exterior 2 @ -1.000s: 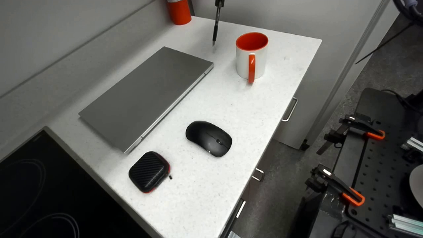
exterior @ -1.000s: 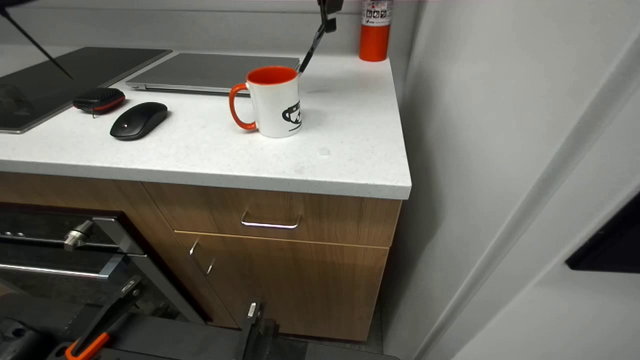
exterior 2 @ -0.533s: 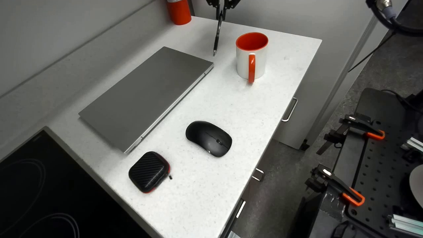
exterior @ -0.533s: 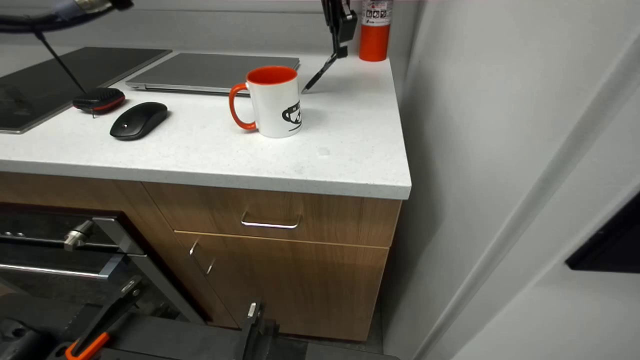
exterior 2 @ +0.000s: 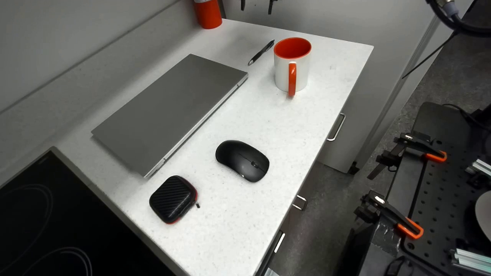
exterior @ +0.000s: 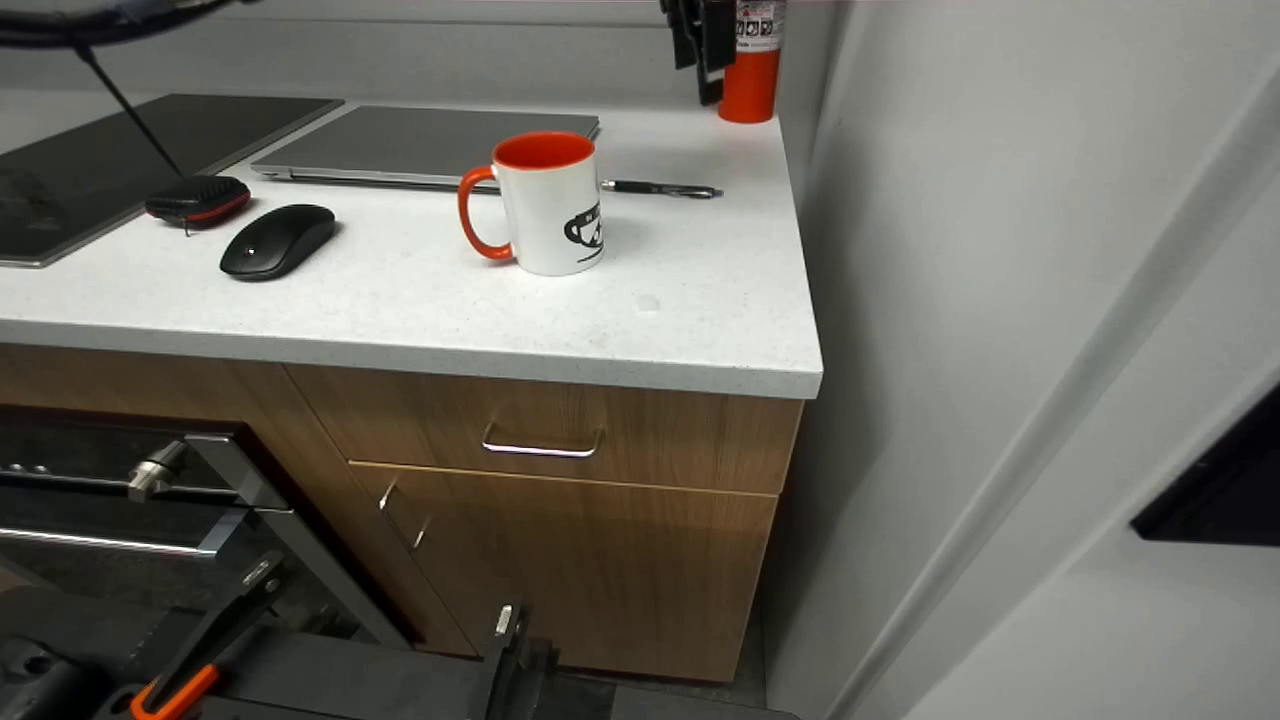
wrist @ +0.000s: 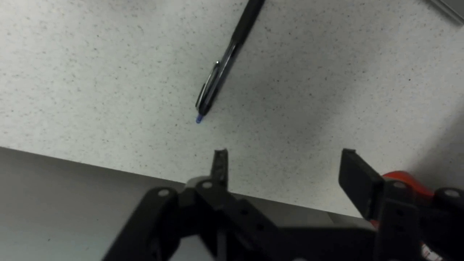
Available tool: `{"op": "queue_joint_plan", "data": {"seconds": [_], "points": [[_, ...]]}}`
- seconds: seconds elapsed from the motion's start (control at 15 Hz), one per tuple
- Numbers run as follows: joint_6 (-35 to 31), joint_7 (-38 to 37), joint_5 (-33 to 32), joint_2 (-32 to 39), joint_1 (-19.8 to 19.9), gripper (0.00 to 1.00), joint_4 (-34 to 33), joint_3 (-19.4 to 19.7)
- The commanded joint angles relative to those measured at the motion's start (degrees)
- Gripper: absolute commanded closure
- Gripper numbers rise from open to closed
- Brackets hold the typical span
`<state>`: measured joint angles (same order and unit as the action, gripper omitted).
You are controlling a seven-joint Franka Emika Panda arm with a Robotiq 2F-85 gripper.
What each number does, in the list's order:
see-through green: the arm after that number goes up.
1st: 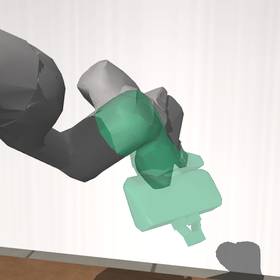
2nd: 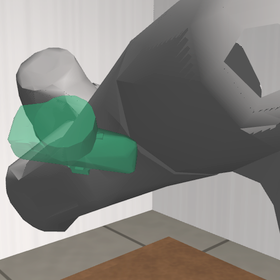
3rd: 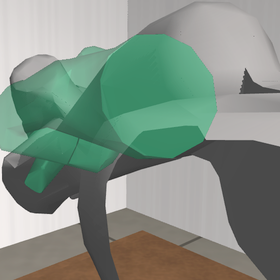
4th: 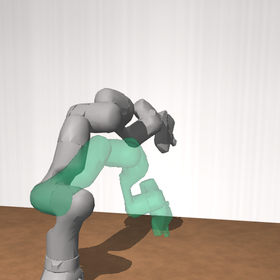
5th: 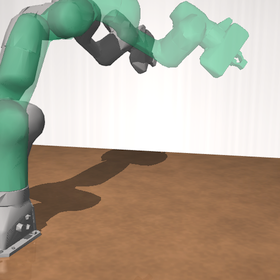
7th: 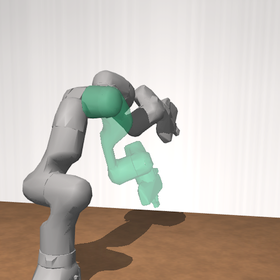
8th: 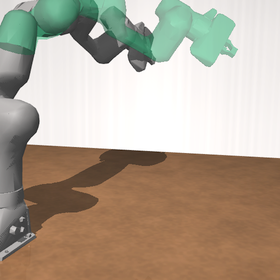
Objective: Take the pen out of the mug and put it on the counter
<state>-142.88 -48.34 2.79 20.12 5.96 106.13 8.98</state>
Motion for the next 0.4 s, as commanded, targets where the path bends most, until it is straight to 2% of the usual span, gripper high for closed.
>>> {"op": "queue_joint_plan", "data": {"seconds": [0.0, 0.07, 0.13, 0.33], "points": [[0.57, -0.13, 0.46, -0.73, -0.80, 0.00, -0.93, 1.18], [0.18, 0.46, 0.54, -0.08, -0.66, 0.04, -0.46, 1.08], [0.18, 0.46, 0.53, -0.18, -0.65, 0.00, -0.52, 1.14], [0.18, 0.45, 0.52, -0.31, -0.63, 0.00, -0.56, 1.16]]}}
